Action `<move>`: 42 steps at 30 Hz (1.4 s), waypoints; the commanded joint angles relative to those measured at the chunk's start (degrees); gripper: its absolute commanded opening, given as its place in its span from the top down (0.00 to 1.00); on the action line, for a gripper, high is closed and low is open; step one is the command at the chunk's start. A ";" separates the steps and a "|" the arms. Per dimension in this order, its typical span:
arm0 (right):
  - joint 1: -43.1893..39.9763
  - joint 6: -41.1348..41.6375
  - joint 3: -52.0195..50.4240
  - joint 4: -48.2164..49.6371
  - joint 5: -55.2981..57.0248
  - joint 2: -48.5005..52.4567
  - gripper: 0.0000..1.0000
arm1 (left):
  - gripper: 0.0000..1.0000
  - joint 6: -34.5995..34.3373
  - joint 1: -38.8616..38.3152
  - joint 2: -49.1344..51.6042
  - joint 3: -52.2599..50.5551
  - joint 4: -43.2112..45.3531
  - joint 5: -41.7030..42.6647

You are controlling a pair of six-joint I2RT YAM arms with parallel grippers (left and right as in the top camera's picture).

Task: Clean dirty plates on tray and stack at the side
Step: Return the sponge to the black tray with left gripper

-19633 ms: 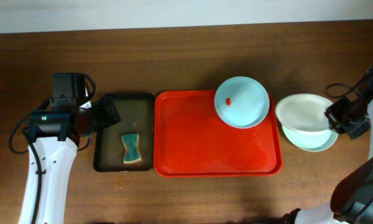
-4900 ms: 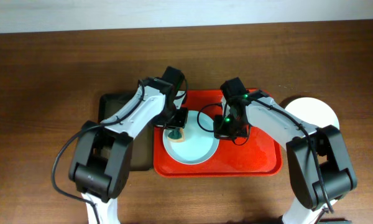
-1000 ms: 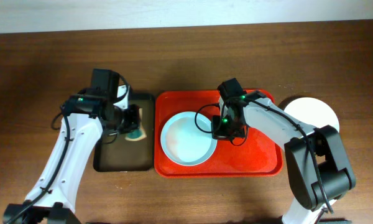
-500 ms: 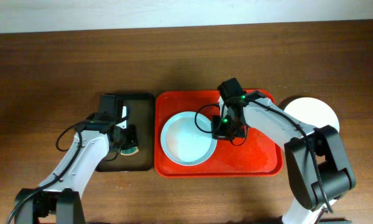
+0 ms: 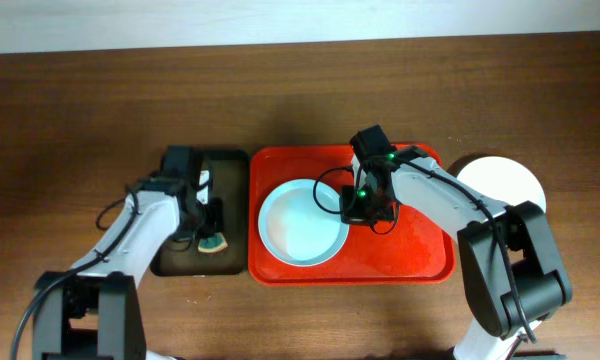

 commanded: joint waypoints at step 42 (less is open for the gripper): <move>1.53 -0.15 0.63 1.18 -3.06 0.07 0.96 | 1.00 -3.43 -20.17 7.96 20.68 -3.13 10.40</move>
